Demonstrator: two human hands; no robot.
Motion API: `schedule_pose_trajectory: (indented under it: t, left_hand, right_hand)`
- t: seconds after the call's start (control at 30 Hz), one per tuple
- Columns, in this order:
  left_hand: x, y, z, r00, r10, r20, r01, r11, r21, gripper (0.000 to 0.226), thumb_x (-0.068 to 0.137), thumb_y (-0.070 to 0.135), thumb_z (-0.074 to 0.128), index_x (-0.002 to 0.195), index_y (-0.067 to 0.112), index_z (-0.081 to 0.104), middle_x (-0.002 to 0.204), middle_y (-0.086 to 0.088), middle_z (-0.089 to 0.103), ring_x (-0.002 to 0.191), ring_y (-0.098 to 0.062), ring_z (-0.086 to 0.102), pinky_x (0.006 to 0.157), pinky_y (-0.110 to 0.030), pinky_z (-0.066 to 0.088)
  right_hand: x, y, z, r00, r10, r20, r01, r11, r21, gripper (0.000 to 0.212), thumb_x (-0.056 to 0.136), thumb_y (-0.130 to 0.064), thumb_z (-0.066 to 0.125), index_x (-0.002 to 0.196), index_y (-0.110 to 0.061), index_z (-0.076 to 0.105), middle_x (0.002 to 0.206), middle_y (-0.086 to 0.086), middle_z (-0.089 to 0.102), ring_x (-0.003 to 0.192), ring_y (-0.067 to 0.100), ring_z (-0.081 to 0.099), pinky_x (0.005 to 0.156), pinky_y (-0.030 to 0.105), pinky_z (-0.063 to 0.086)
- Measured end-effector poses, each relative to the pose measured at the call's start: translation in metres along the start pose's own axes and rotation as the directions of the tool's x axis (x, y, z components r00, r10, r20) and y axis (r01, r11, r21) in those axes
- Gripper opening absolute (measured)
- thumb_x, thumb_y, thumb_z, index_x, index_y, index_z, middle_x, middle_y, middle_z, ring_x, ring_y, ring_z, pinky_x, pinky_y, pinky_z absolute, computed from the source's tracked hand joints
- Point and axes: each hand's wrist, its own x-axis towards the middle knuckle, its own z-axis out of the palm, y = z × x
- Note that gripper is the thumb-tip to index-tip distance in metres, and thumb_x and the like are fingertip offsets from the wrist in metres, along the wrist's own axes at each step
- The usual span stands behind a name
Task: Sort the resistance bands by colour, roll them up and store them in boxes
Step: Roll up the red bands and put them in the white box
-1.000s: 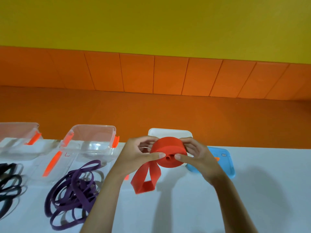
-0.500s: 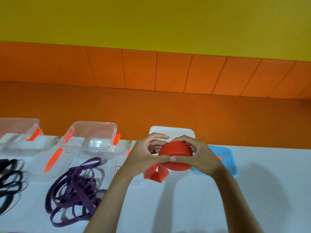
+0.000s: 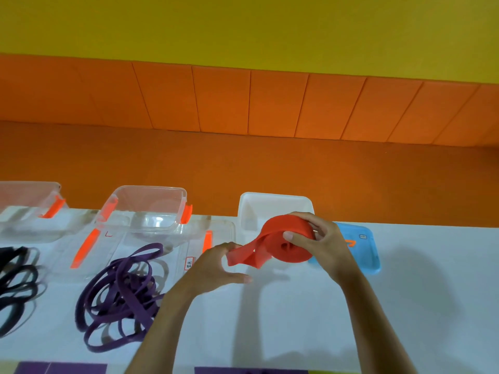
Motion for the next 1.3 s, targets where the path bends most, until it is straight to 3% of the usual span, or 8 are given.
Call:
schedule_pose_trajectory:
  t: [0.37,0.5,0.63,0.83,0.93,1.0,1.2,1.3]
  left_hand:
    - [-0.001,-0.052,0.013,0.992,-0.024,0.127,0.055,0.968,-0.245,0.035,0.077,0.027,0.093,0.102,0.029,0.068,0.114,0.008,0.073,0.119,-0.007,0.067,0.113,-0.031,0.045]
    - [-0.009,-0.055,0.015,0.974,0.016,0.225,0.068,0.93,-0.362,0.03,0.078,0.017,0.092,0.097,0.026,0.07,0.104,0.004,0.071,0.115,-0.014,0.069,0.115,-0.035,0.049]
    - [-0.008,-0.056,0.021,0.982,-0.002,0.188,0.08,0.908,-0.412,0.039,0.078,0.016,0.094,0.1,0.003,0.065,0.103,-0.027,0.068,0.1,-0.038,0.068,0.103,-0.046,0.054]
    - [-0.006,-0.06,0.036,0.989,-0.147,-0.032,0.116,0.882,-0.457,0.031,0.085,0.017,0.089,0.091,0.006,0.061,0.099,-0.015,0.074,0.077,-0.026,0.074,0.072,-0.034,0.062]
    - [-0.002,-0.061,0.047,0.919,-0.289,-0.27,0.138,0.874,-0.466,0.028,0.093,0.003,0.077,0.088,0.006,0.05,0.093,-0.014,0.071,0.055,-0.022,0.067,0.052,-0.035,0.056]
    - [-0.002,-0.061,0.052,0.884,-0.329,-0.331,0.141,0.865,-0.481,0.026,0.095,0.0,0.072,0.088,0.006,0.048,0.096,-0.02,0.071,0.051,-0.024,0.067,0.05,-0.035,0.057]
    - [-0.007,-0.067,0.065,0.93,-0.325,-0.169,0.205,0.844,-0.496,0.036,0.088,0.0,0.077,0.11,0.016,0.053,0.112,-0.011,0.071,0.066,-0.019,0.071,0.061,-0.033,0.059]
    - [-0.012,-0.069,0.059,0.934,-0.353,-0.053,0.295,0.845,-0.446,0.055,0.084,0.012,0.086,0.126,0.028,0.054,0.122,-0.004,0.069,0.091,-0.02,0.071,0.073,-0.03,0.059]
  right_hand:
    - [0.007,-0.009,-0.008,0.974,0.109,-0.199,-0.062,0.971,0.232,0.025,0.08,-0.042,0.086,0.103,-0.047,0.078,0.105,-0.011,0.079,0.096,0.007,0.075,0.071,0.022,0.06]
    - [0.009,-0.004,-0.014,0.936,0.205,-0.285,-0.13,0.957,0.26,0.03,0.074,-0.056,0.078,0.103,-0.048,0.077,0.103,-0.016,0.077,0.094,0.008,0.075,0.062,0.027,0.061]
    - [0.006,0.005,-0.017,0.911,0.252,-0.326,-0.173,0.953,0.25,0.035,0.079,-0.057,0.076,0.109,-0.04,0.077,0.111,-0.01,0.076,0.104,0.016,0.072,0.065,0.037,0.064]
    - [0.001,0.009,-0.013,0.927,0.218,-0.304,-0.171,0.97,0.175,0.019,0.076,-0.061,0.074,0.094,-0.056,0.075,0.099,-0.018,0.077,0.099,0.014,0.073,0.067,0.028,0.064]
    - [-0.002,0.012,-0.008,0.926,0.217,-0.308,-0.167,0.969,0.182,0.019,0.076,-0.06,0.074,0.095,-0.055,0.075,0.098,-0.018,0.078,0.097,0.013,0.073,0.066,0.026,0.062]
    - [-0.003,0.012,-0.006,0.921,0.215,-0.325,-0.16,0.969,0.186,0.02,0.076,-0.062,0.074,0.095,-0.055,0.075,0.098,-0.019,0.077,0.097,0.013,0.073,0.067,0.025,0.063]
    - [-0.009,0.008,-0.007,0.949,0.128,-0.287,-0.096,0.988,0.124,0.023,0.078,-0.057,0.082,0.1,-0.054,0.074,0.102,-0.017,0.077,0.095,0.004,0.073,0.065,0.017,0.058]
    - [-0.013,0.007,-0.009,0.975,0.065,-0.215,-0.058,0.998,0.039,0.029,0.079,-0.052,0.085,0.103,-0.056,0.072,0.106,-0.02,0.075,0.099,0.003,0.071,0.069,0.016,0.058]
